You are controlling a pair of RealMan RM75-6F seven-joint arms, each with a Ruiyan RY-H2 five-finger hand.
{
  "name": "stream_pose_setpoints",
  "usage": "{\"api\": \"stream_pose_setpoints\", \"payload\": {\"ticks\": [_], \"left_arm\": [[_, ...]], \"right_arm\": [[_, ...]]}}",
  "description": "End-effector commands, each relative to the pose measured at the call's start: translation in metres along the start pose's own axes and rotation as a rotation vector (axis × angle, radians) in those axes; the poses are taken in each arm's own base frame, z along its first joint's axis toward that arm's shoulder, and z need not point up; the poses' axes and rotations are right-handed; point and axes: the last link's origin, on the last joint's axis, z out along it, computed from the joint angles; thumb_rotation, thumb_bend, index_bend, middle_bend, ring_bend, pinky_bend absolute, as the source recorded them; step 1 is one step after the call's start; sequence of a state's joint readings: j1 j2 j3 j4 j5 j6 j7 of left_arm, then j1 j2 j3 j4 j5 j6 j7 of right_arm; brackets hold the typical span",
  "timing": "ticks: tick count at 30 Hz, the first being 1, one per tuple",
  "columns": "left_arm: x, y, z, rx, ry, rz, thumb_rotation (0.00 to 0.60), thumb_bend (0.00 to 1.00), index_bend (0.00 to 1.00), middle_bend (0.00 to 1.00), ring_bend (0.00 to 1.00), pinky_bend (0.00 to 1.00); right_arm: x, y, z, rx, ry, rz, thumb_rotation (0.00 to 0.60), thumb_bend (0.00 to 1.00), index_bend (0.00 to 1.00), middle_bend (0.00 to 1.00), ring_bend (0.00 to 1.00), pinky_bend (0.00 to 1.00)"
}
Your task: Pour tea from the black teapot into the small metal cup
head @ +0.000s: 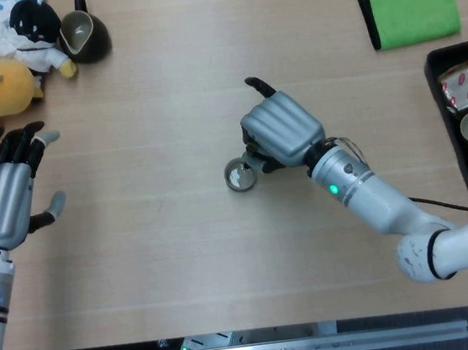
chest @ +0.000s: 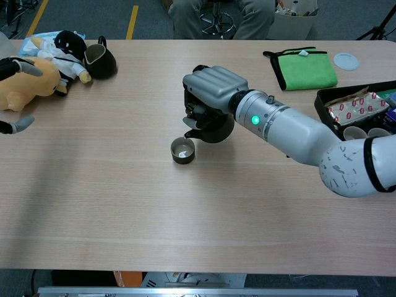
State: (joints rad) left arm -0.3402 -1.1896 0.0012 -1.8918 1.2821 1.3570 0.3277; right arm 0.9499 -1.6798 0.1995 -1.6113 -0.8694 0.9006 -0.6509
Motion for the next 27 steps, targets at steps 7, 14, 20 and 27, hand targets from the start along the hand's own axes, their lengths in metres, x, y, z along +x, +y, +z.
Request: {"api": "stream_pose_setpoints", "payload": {"ticks": [7,14,20,27], "left_arm": [[0.0016,0.0013,-0.0009,-0.004,0.006,-0.014,0.6,0.29,0.19,0.14,0.15,0.08],[0.0019,0.0027,-0.0009,-0.01,0.007,-0.015,0.6,0.29,0.19,0.14,0.15,0.08],[0.0007,0.0043,-0.0005,-0.014,0.004,-0.016,0.6,0.29,0.19,0.14,0.15,0.08],[0.0001,0.0067,-0.0003,-0.021,0.004,-0.02,0.6,0.29,0.19,0.14,0.15,0.08]], "right_arm": [[0.0009,-0.0092,0.008,0.002,-0.011,-0.059,0.596,0.37,1.0,0.93,0.84,0.08],[0.0038,-0.0102,0.0096,-0.007,-0.008,-0.086,0.597,0.37,1.0,0.93,0.84,0.08],[0.0064,-0.01,0.01,-0.013,-0.008,-0.113,0.598,0.37,1.0,0.93,0.84,0.08],[0.007,-0.0104,0.0092,-0.017,-0.01,-0.126,0.598,0.37,1.0,0.93,0.84,0.08]]}}
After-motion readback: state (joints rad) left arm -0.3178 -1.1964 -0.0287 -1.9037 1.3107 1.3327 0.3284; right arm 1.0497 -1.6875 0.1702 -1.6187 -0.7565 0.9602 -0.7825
